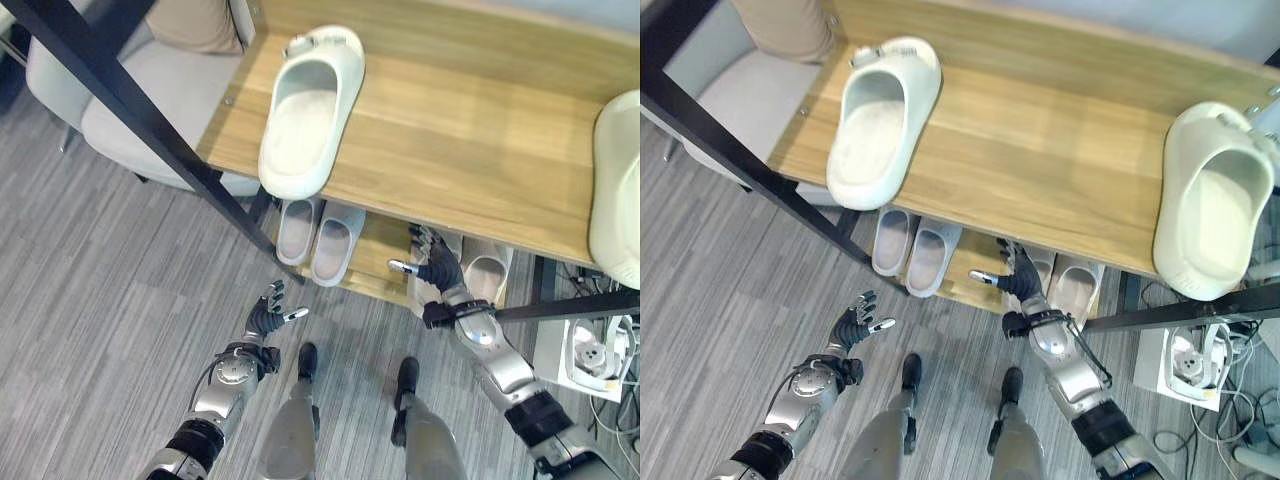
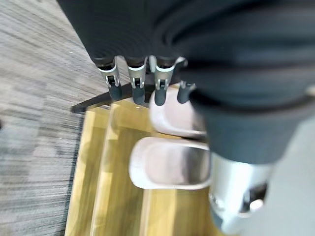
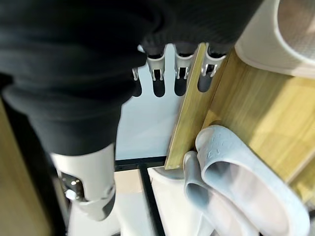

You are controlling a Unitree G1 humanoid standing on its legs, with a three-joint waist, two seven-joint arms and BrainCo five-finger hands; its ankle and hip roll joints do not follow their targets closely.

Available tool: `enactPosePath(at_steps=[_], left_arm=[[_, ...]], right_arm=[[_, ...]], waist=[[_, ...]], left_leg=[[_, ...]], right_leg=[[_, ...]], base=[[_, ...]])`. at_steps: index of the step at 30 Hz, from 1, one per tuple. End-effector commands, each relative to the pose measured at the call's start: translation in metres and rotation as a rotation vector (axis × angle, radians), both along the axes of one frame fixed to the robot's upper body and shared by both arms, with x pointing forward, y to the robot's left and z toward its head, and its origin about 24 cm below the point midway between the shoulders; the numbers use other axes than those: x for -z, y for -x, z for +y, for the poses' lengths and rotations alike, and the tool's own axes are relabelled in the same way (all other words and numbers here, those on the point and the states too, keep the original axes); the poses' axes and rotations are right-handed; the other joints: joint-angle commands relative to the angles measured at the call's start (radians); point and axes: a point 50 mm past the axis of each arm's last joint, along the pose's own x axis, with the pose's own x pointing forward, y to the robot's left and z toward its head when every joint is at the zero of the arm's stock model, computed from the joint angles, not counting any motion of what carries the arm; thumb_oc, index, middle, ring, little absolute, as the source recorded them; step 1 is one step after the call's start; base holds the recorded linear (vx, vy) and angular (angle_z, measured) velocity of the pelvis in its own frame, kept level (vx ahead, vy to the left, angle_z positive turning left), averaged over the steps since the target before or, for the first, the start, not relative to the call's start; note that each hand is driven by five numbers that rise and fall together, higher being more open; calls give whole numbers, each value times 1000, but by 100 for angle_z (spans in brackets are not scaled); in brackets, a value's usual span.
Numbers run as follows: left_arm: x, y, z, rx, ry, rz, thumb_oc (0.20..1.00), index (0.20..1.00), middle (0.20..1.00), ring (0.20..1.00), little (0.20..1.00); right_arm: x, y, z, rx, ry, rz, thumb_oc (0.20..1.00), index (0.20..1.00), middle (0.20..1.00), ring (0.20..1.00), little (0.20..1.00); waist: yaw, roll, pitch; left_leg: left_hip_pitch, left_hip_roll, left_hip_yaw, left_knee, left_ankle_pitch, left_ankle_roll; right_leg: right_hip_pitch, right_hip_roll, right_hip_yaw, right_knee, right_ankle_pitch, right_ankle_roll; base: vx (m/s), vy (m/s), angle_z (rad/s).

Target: Arrange the slippers neatly on the shoe rack.

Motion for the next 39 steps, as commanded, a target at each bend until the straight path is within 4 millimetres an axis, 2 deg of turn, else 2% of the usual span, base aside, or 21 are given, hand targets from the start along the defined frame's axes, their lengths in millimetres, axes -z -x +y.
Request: enactPosePath(at_steps=[1,3,5,10,12,13,18,19,20,21,22,24,25,28,30,31,32,36,37,38,39], left_arm=[[-12,0,11,87,-108,-71,1000,1000,1000,1000,1000],[-12,4,10,114,-124,-70,1000,1000,1000,1000,1000],[-14,9,10,170,-158,-76,1000,1000,1000,1000,1000],[-22,22,3,385,-233,-89,1000,1000,1000,1000,1000],[-33,22,-13,534,-256,-126,1000,1000,1000,1000,1000],[-33,23,-13,535,-257,-125,1000,1000,1000,1000,1000],[-59,14,-53,812,-345,-246,1000,1000,1000,1000,1000],[-66,12,-61,848,-352,-282,1000,1000,1000,1000,1000],[-84,8,-77,912,-354,-374,1000,1000,1000,1000,1000],[-121,3,-101,953,-291,-548,1000,1000,1000,1000,1000],[-144,0,-110,903,-131,-634,1000,1000,1000,1000,1000],[-152,-1,-112,888,-73,-657,1000,1000,1000,1000,1000],[-168,-3,-116,871,28,-705,1000,1000,1000,1000,1000],[-199,1,-122,903,124,-803,1000,1000,1000,1000,1000],[-229,9,-124,972,168,-900,1000,1000,1000,1000,1000],[-230,9,-123,972,166,-901,1000,1000,1000,1000,1000],[-251,18,-118,1037,163,-980,1000,1000,1000,1000,1000],[-256,17,-109,999,149,-1007,1000,1000,1000,1000,1000],[-267,11,-84,807,61,-1125,1000,1000,1000,1000,1000],[-270,10,-76,742,19,-1160,1000,1000,1000,1000,1000],[-273,1,-43,435,-275,-1267,1000,1000,1000,1000,1000]], right_arm=[[-13,24,-14,-76,289,-147,1000,1000,1000,1000,1000],[-5,34,-18,-81,340,-113,1000,1000,1000,1000,1000],[12,49,-24,-101,393,-31,1000,1000,1000,1000,1000],[46,77,-47,-132,547,159,1000,1000,1000,1000,1000],[65,86,-59,-114,592,258,1000,1000,1000,1000,1000],[65,86,-59,-114,591,258,1000,1000,1000,1000,1000],[94,97,-72,-64,621,400,1000,1000,1000,1000,1000],[97,98,-72,-61,627,410,1000,1000,1000,1000,1000],[101,99,-70,-47,617,421,1000,1000,1000,1000,1000],[113,98,-67,-4,580,459,1000,1000,1000,1000,1000],[119,89,-63,54,535,465,1000,1000,1000,1000,1000],[120,84,-61,69,533,459,1000,1000,1000,1000,1000],[121,77,-59,89,537,451,1000,1000,1000,1000,1000],[124,70,-60,141,509,468,1000,1000,1000,1000,1000],[127,56,-55,171,487,482,1000,1000,1000,1000,1000],[127,55,-55,170,485,479,1000,1000,1000,1000,1000],[125,43,-50,165,481,470,1000,1000,1000,1000,1000],[122,38,-49,170,476,458,1000,1000,1000,1000,1000],[118,36,-50,181,473,439,1000,1000,1000,1000,1000],[118,36,-51,185,472,436,1000,1000,1000,1000,1000],[117,39,-54,209,450,427,1000,1000,1000,1000,1000]], waist=[[-22,-25,-61],[-28,-22,-70],[-40,-18,-83],[-63,-11,-113],[-79,-8,-124],[-77,-9,-124],[-105,-7,-133],[-108,-7,-133],[-115,-7,-132],[-117,-6,-129],[-109,-6,-125],[-106,-7,-121],[-99,-7,-121],[-90,-7,-125],[-73,-2,-134],[-74,-3,-131],[-53,2,-145],[-45,1,-148],[-26,-5,-153],[-25,-6,-153],[-14,-14,-158]], left_leg=[[46,57,42,-4,-95,-60],[54,60,48,-7,-97,-62],[61,63,56,-7,-100,-63],[84,70,76,-7,-112,-62],[98,70,89,-7,-119,-59],[99,70,91,-7,-120,-59],[104,73,103,-7,-130,-55],[104,73,104,-7,-131,-55],[103,73,106,-7,-133,-56],[105,76,106,-7,-134,-56],[106,75,102,-7,-133,-56],[105,74,101,-7,-132,-56],[103,73,97,-7,-131,-56],[104,70,90,-7,-130,-58],[108,67,80,-7,-132,-59],[109,67,79,-7,-133,-59],[122,64,74,-7,-138,-60],[127,61,70,-7,-141,-59],[130,58,64,-7,-142,-59],[131,58,63,-7,-143,-59],[131,57,60,-7,-145,-59]], right_leg=[[7,-70,32,44,-82,72],[12,-67,34,36,-82,74],[17,-63,41,25,-78,77],[31,-59,57,1,-72,82],[36,-57,70,-11,-67,85],[36,-57,71,-12,-66,85],[28,-53,91,-18,-62,87],[25,-51,94,-19,-62,87],[21,-49,98,-17,-63,87],[18,-46,103,-17,-66,86],[23,-46,100,-21,-66,85],[26,-46,99,-22,-66,84],[32,-47,94,-24,-67,82],[46,-48,84,-30,-70,80],[64,-49,73,-37,-73,79],[66,-49,73,-38,-72,79],[86,-50,61,-46,-75,79],[98,-51,54,-49,-76,78],[109,-52,45,-52,-78,77],[112,-53,43,-52,-79,78],[117,-53,37,-54,-80,77]], base=[[110,-19,-30],[76,-17,-18],[38,-22,-10],[52,-20,-20],[65,-11,-22],[45,-9,-14],[23,-17,-16],[3,-19,-16],[-1,-54,-19],[-13,-77,-14],[-13,-64,-12],[-20,-37,-5],[-22,-47,0],[4,-32,10],[19,-25,27],[57,-14,20],[56,-12,17],[34,-10,12],[51,-15,2],[110,-30,9],[69,-17,25]])
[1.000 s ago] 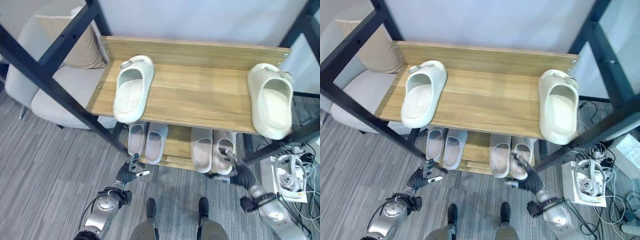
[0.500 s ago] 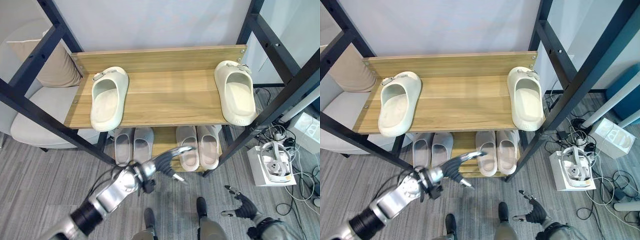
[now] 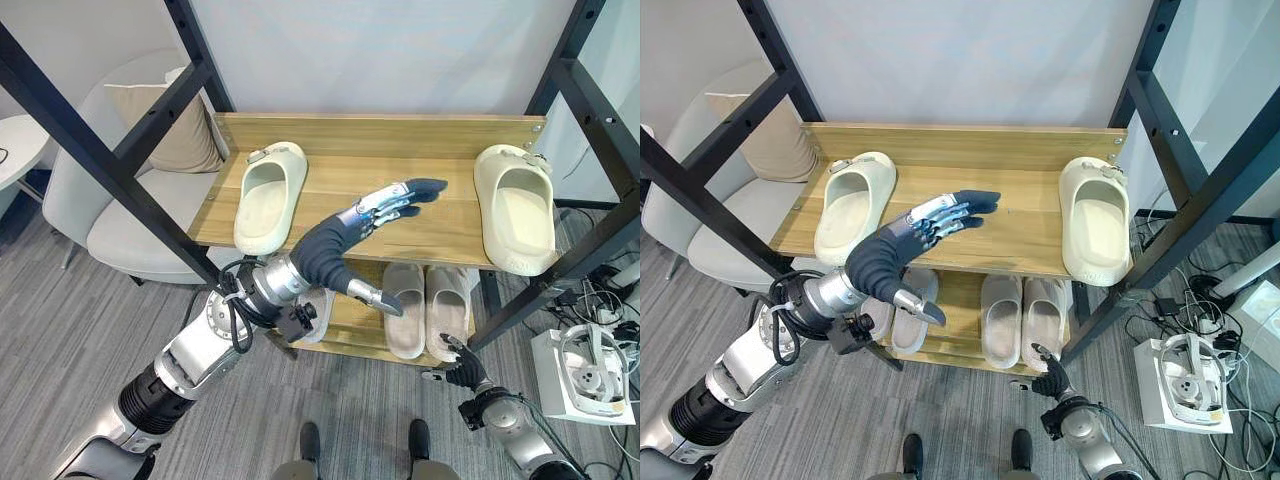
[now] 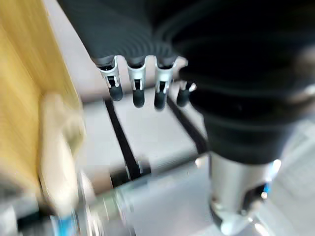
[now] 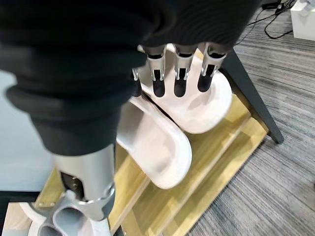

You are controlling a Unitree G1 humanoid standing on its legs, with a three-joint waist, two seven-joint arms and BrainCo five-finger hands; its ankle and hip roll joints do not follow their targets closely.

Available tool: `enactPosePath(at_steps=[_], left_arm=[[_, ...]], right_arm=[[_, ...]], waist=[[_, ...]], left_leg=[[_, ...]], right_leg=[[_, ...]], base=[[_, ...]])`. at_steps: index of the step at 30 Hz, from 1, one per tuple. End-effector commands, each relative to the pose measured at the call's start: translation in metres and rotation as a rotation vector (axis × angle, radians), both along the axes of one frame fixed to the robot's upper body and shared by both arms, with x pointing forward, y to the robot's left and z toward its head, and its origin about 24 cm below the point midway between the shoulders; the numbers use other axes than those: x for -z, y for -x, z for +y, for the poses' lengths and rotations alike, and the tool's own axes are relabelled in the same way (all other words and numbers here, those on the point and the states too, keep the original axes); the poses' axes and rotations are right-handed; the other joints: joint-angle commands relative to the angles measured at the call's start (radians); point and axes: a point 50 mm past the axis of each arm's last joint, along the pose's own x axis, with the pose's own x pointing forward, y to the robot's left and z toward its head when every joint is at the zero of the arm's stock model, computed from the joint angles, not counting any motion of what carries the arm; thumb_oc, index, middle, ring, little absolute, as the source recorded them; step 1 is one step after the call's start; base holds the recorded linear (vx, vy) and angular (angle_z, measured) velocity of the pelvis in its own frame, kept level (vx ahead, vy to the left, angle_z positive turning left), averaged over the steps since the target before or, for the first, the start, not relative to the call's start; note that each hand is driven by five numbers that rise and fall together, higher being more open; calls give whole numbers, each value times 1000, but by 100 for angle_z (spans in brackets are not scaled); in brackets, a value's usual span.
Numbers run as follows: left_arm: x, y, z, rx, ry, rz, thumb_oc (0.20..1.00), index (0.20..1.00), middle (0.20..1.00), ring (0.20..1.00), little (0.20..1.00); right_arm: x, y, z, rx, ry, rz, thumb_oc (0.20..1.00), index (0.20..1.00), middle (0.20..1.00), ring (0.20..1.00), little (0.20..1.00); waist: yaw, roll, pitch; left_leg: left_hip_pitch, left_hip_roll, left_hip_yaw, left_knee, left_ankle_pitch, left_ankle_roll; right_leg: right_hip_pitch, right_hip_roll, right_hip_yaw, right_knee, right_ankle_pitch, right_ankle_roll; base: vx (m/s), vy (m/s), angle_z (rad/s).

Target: Arrange the slippers neatly on the shoe rack.

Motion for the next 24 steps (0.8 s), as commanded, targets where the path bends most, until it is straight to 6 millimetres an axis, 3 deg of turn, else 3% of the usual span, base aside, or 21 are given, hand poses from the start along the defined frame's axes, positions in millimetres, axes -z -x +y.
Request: enactPosePath(at_steps=[1,2,8,15,17,24], left_arm=[[-25,-2,12,-287,-57,-319,1000,1000,1000,1000,1000],[-24,-12,29,-514,-126,-401,1000,1000,1000,1000,1000],[-22,-49,71,-1068,-533,-662,1000,1000,1000,1000,1000],[-26,-66,95,-1280,-757,-742,1000,1000,1000,1000,1000],[-26,-67,94,-1279,-757,-744,1000,1000,1000,1000,1000],[-30,-80,121,-1402,-957,-713,1000,1000,1000,1000,1000]], right_arm=[[-16,-9,3,18,-48,-110,1000,1000,1000,1000,1000],[-13,-6,2,38,-45,-107,1000,1000,1000,1000,1000],[-10,2,1,58,-46,-122,1000,1000,1000,1000,1000],[-5,12,1,64,-64,-101,1000,1000,1000,1000,1000],[-5,12,1,65,-65,-101,1000,1000,1000,1000,1000],[-7,17,-3,84,-98,-101,1000,1000,1000,1000,1000]], waist=[[11,-63,7],[12,-68,5],[-10,-70,-3],[-29,-68,-7],[-27,-68,-7],[-47,-64,-10]], left_leg=[[53,29,1,-2,-107,-45],[54,29,4,-2,-110,-46],[58,36,16,-2,-117,-49],[60,40,28,-2,-123,-49],[60,40,28,-2,-123,-49],[62,45,44,-2,-126,-47]], right_leg=[[54,-85,-17,0,-95,83],[55,-85,-19,-3,-95,83],[49,-85,-15,-4,-94,90],[38,-88,-5,-4,-94,98],[38,-88,-5,-4,-94,98],[19,-85,8,-4,-91,103]], base=[[94,-20,30],[51,-6,20],[64,5,-4],[25,3,-10],[6,1,-4],[14,5,-9]])
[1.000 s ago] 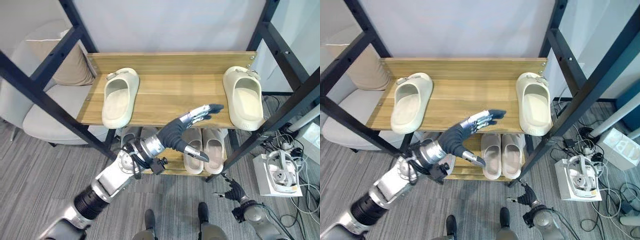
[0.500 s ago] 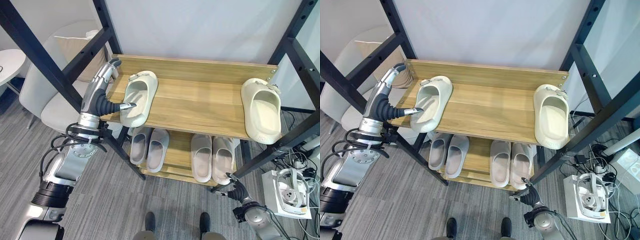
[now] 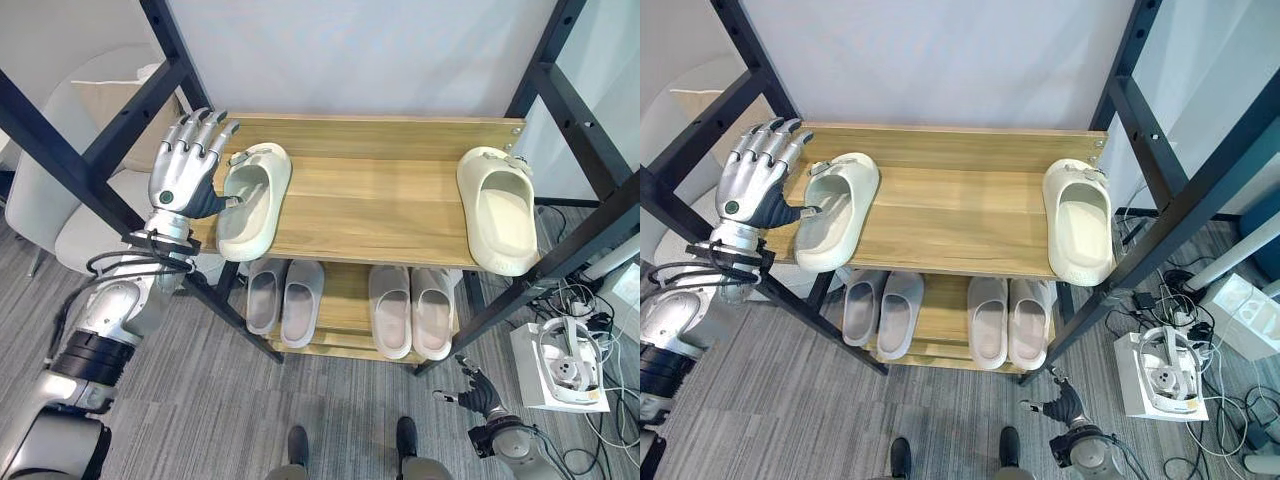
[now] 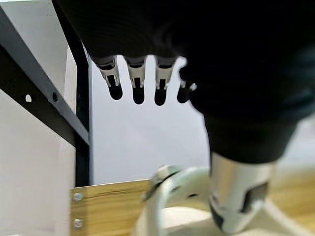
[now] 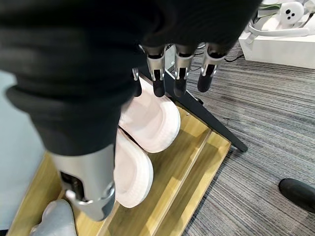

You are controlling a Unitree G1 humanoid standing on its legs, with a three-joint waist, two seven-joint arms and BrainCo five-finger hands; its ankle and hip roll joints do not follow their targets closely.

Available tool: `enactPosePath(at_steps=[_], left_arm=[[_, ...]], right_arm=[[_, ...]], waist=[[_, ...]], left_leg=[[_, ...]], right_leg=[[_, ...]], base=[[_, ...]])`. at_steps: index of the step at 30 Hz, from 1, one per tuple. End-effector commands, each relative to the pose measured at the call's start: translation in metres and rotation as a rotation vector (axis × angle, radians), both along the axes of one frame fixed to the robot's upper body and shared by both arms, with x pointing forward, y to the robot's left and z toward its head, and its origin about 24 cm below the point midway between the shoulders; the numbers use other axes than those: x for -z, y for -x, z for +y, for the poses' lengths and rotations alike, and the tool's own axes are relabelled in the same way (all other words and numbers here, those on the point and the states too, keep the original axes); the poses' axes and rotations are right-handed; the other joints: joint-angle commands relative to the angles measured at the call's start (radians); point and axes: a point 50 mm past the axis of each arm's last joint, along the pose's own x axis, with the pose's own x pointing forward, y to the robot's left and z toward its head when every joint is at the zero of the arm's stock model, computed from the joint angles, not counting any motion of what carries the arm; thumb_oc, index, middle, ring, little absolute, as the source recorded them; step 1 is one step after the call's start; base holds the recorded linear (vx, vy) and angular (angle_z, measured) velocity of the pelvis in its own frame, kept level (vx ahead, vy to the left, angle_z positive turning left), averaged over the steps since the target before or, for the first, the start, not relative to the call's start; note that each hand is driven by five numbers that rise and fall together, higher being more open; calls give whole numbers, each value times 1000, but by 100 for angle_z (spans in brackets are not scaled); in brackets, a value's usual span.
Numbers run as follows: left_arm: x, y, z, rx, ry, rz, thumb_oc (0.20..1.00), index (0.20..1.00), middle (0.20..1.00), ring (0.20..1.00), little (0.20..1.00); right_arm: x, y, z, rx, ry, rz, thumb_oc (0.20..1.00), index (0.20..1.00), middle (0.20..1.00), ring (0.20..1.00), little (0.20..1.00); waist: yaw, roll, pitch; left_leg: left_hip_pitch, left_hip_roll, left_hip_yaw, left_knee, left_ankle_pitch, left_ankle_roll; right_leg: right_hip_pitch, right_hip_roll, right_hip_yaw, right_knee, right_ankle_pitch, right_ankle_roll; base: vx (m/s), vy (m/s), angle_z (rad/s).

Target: Arrange the slippers neatly on the shoe rack.

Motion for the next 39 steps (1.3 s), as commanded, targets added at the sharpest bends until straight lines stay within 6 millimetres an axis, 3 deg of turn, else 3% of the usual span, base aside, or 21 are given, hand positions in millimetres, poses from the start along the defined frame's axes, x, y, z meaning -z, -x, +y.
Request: enactPosePath(at_steps=[1,11,24,26,33,39], left_arm=[[-42,-9,14,-107,-65,-133,1000,1000,1000,1000,1000],[-54,-22,34,-245,-94,-100,1000,1000,1000,1000,1000],[-63,-31,33,-268,-112,-75,1000,1000,1000,1000,1000],[-64,-33,34,-279,-124,-58,200,200,200,200,200],[-65,-34,34,-266,-139,-17,200,200,200,200,200],[-68,-35,12,-161,-156,-43,200,200,200,200,200]], right_arm=[[-20,-15,3,-8,-61,-129,1000,1000,1000,1000,1000],[-21,-11,2,10,-104,-129,1000,1000,1000,1000,1000],[-19,-9,5,9,-130,-116,1000,1000,1000,1000,1000],[-19,-9,4,11,-130,-115,1000,1000,1000,1000,1000],[-17,-7,2,29,-143,-98,1000,1000,1000,1000,1000],[-17,-7,3,30,-155,-101,1000,1000,1000,1000,1000]], waist=[[-1,-27,-2],[-22,-26,6],[-34,-23,11],[-35,-23,13],[-38,-20,12],[-38,-20,12]], left_leg=[[67,42,3,-2,-126,-47],[61,44,19,-2,-126,-47],[61,48,35,-2,-128,-47],[62,48,38,-2,-128,-47],[67,47,43,-2,-130,-48],[72,46,43,-2,-131,-48]], right_leg=[[47,-87,-23,2,-94,106],[21,-84,-7,4,-87,110],[0,-80,11,7,-82,110],[-2,-80,13,7,-81,111],[-2,-79,16,7,-82,111],[4,-78,12,7,-84,111]], base=[[12,-1,-14],[8,-1,-5],[5,-1,-2],[0,0,0],[2,0,-1],[0,0,0]])
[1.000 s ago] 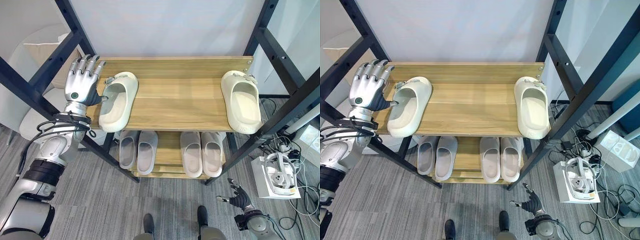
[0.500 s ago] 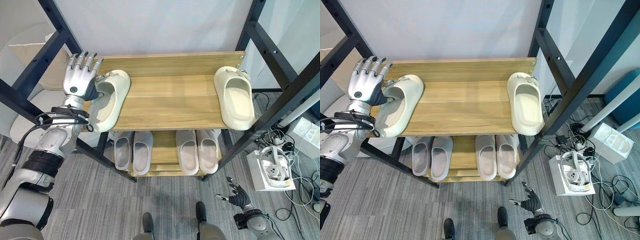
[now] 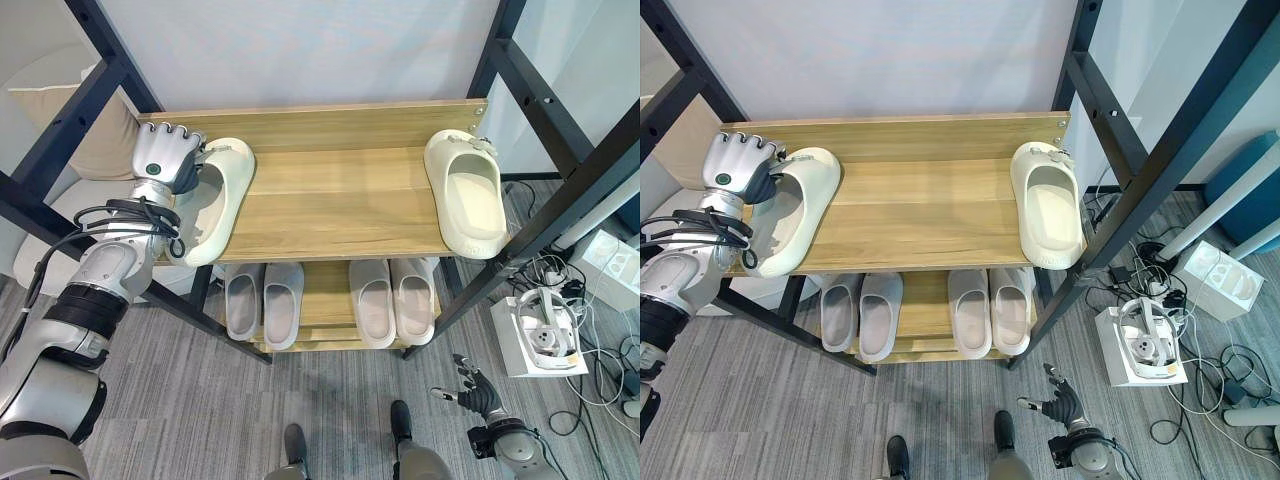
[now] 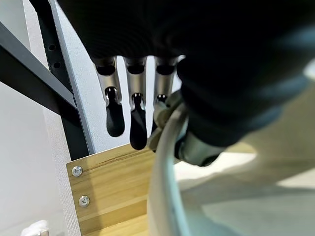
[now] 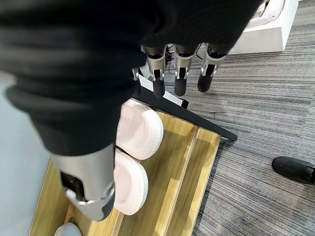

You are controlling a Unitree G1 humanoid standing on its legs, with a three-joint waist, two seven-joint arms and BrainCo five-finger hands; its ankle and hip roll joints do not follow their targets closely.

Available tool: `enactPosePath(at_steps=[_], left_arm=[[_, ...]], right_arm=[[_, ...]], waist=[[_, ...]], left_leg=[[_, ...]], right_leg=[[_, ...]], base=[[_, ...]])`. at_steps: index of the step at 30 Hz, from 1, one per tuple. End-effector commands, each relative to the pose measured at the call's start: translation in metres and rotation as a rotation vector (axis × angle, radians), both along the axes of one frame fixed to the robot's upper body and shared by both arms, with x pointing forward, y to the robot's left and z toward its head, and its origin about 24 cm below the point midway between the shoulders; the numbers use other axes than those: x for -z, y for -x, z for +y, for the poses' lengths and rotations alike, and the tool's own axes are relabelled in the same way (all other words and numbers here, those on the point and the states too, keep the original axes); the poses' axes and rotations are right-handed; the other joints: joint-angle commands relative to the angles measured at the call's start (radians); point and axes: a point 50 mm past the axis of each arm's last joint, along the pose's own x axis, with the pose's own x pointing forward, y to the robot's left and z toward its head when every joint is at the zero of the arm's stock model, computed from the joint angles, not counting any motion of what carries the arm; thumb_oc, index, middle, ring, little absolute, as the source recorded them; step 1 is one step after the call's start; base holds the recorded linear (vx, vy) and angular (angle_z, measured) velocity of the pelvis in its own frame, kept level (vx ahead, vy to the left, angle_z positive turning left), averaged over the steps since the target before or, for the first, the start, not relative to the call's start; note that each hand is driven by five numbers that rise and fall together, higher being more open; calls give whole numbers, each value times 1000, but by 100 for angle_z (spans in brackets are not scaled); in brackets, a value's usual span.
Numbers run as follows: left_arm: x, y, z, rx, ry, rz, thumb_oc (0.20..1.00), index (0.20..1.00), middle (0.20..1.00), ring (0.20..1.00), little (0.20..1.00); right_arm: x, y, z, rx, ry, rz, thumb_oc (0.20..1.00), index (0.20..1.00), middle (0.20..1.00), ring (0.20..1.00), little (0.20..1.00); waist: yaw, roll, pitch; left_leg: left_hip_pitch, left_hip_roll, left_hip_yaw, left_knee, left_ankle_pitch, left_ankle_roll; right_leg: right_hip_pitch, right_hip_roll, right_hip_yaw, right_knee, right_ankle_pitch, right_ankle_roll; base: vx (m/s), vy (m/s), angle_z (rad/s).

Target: Arrange the slippers neatly on the shoe rack.

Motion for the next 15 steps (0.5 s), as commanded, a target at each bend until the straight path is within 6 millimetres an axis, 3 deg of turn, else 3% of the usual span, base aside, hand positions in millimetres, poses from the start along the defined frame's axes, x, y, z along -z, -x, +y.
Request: enactPosePath(at_steps=[1,9,15], left_arm=[[-60,-1,-16,83,-38,-182,200,200,200,200,200],[-69,-8,-75,273,-80,-197,200,200,200,200,200],[-73,-21,-94,282,-94,-160,200,200,200,200,200]], right_arm=[[-16,-12,0,0,-33,-101,1000,1000,1000,1000,1000],[-17,-11,-1,0,-40,-99,1000,1000,1000,1000,1000],[-21,-9,-6,-1,-21,-104,1000,1000,1000,1000,1000]], waist=[[6,-16,13],[-13,-16,19],[-38,-14,27]], left_leg=[[98,45,-10,-1,-131,-48],[100,49,-9,-1,-131,-49],[107,58,10,-1,-125,-52]], right_leg=[[61,-83,-36,7,-103,112],[57,-77,-27,7,-106,111],[44,-70,-7,13,-104,111]], base=[[0,0,0],[-9,-14,-2],[-12,-29,-10]])
